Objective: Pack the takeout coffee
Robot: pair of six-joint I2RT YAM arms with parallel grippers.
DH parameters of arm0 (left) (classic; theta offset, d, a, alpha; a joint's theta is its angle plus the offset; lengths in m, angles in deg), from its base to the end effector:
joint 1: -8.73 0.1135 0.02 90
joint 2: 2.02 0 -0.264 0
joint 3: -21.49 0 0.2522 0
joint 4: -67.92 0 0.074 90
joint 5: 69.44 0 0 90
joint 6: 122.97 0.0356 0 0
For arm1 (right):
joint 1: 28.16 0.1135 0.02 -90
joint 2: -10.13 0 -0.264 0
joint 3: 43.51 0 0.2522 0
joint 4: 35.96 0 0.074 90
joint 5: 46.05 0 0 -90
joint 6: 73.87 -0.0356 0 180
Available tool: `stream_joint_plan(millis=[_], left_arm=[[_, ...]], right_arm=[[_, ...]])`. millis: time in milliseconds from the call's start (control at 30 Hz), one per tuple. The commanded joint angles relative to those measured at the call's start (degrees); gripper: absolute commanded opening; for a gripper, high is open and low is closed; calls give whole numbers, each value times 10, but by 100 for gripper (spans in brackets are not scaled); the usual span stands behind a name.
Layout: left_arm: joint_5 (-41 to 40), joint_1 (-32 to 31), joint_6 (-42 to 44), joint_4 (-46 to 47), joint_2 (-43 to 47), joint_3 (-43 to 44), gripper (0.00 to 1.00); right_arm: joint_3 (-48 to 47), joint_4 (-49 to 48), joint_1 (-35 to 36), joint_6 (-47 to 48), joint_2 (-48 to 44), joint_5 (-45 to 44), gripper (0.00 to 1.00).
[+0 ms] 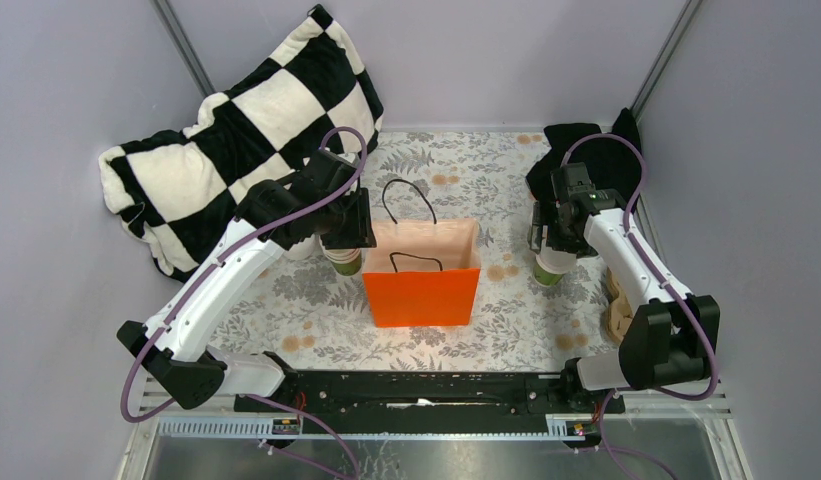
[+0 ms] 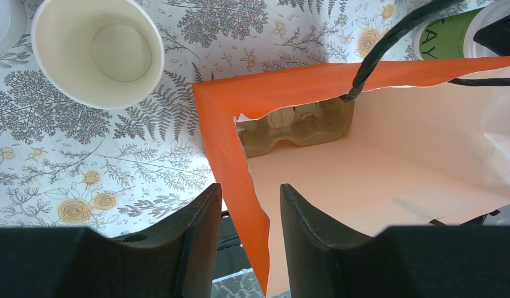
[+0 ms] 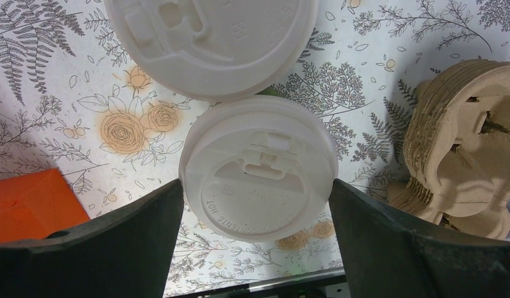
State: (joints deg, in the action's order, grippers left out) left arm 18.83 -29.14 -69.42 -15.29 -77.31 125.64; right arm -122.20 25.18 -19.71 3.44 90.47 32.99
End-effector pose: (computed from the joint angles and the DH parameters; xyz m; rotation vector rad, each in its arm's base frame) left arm 0.1883 -0.1451 0.4015 0.0195 2.5882 -0.4716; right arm 0.2756 0.0341 0.2696 0.1588 2.6339 -0.1317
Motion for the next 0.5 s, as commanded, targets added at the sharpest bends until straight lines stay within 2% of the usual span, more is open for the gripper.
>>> stream_joint_plan(millis=[0, 100, 233, 467], left_arm=[[-1, -3, 4, 12, 6, 18, 43], [-1, -3, 4, 11, 6, 19, 43], [-1, -3, 4, 12, 6, 20, 43], [2, -3, 0, 12, 3, 19, 43]], right_arm=[[9, -11, -4, 1, -8, -13, 91], [7, -11, -4, 2, -8, -13, 89], [1, -3, -4, 5, -17, -7, 81], [10, -3, -4, 14, -23, -10, 82]])
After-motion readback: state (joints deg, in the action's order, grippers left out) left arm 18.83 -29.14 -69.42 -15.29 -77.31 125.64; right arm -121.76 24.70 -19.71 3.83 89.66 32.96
